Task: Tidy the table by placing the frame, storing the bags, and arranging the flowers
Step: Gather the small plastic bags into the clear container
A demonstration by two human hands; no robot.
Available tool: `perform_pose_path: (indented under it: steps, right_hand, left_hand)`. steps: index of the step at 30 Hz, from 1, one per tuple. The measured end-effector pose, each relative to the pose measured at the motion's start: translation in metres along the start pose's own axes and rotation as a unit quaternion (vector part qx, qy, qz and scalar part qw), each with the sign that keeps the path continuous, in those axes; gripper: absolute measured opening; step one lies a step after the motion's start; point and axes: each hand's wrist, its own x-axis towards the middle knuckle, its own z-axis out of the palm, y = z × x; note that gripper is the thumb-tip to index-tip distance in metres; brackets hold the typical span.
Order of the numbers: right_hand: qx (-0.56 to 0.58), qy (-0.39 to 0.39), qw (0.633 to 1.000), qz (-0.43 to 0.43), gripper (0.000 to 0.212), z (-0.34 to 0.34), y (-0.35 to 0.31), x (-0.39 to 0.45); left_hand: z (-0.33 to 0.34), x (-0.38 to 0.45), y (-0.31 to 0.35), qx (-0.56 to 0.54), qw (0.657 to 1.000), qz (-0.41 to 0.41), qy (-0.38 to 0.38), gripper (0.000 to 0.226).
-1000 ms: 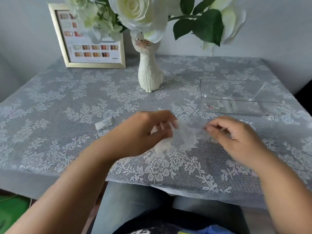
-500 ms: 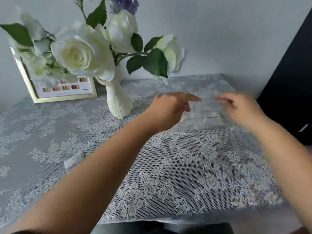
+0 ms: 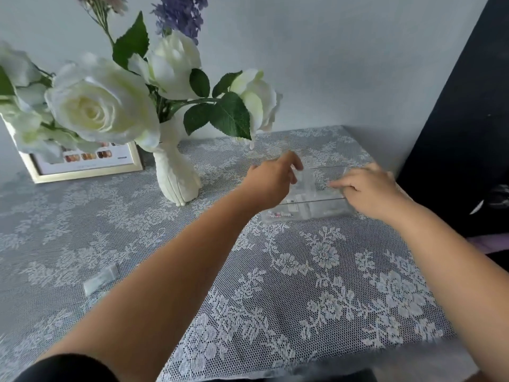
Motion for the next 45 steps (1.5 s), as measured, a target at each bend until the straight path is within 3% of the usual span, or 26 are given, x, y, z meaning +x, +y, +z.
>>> perform_pose_path:
  steps: [3,12,18,20,25,29,35,42,45]
  right_hand:
    - [0.004,0.028,0.999,-0.018,0.033,-0.001,0.0,-0.004]
    - [0.054,0.122,0.99,-0.051,0.026,-0.015,-0.017,-0.014]
    - [0.121,0.17,0.972,-0.106,0.024,-0.02,-0.047,-0.028]
    - [0.13,0.172,0.967,-0.137,0.023,-0.018,-0.062,-0.033]
    - [0.161,0.122,0.947,-0.251,0.02,-0.003,-0.116,-0.045]
    - [0.178,0.006,0.935,-0.307,0.021,0.016,-0.162,-0.052]
    - [0.072,-0.163,0.924,-0.339,0.046,0.05,-0.217,-0.063]
    - [0.012,-0.162,0.939,-0.302,0.062,0.072,-0.243,-0.079]
    - [0.012,-0.155,0.947,-0.283,0.067,0.076,-0.251,-0.08]
  left_hand:
    - [0.008,0.001,-0.006,0.03,0.998,-0.022,-0.051,0.034]
    - [0.005,0.0,-0.009,0.175,0.978,-0.053,-0.1,0.042]
    - [-0.029,-0.04,-0.029,0.101,0.994,-0.02,0.038,0.042]
    - [-0.045,-0.067,-0.045,0.073,0.996,-0.019,0.049,0.039]
    - [-0.073,-0.149,-0.085,0.027,0.995,-0.096,-0.005,0.039]
    - [-0.083,-0.206,-0.111,0.06,0.985,-0.16,-0.014,0.044]
    - [-0.092,-0.268,-0.129,0.084,0.964,-0.253,0.018,0.054]
    - [-0.085,-0.338,-0.128,0.081,0.941,-0.316,0.095,0.051]
    - [-0.072,-0.342,-0.12,0.097,0.936,-0.331,0.068,0.072]
